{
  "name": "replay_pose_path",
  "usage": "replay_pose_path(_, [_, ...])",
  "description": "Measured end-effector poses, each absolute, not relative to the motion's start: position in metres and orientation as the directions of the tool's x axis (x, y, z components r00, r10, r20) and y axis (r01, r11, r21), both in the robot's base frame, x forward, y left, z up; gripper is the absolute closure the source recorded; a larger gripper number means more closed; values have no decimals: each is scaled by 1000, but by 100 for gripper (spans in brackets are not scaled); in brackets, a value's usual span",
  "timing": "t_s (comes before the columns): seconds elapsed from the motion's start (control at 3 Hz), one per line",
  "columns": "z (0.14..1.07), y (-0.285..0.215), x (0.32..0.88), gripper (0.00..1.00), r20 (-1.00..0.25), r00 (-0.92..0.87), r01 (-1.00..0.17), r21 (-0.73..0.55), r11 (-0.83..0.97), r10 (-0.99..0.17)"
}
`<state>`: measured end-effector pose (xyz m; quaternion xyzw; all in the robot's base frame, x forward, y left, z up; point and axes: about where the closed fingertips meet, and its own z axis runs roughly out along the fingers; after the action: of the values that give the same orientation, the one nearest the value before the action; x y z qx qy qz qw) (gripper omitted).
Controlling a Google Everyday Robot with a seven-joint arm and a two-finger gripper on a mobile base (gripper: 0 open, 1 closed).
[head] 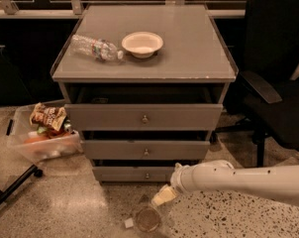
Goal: Open bottom drawer
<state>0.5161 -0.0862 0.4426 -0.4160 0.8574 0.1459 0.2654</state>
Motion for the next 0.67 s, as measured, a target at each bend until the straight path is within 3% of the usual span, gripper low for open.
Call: replay_pose_path(0.67, [381, -84, 533, 0, -623, -488, -836, 131, 533, -611])
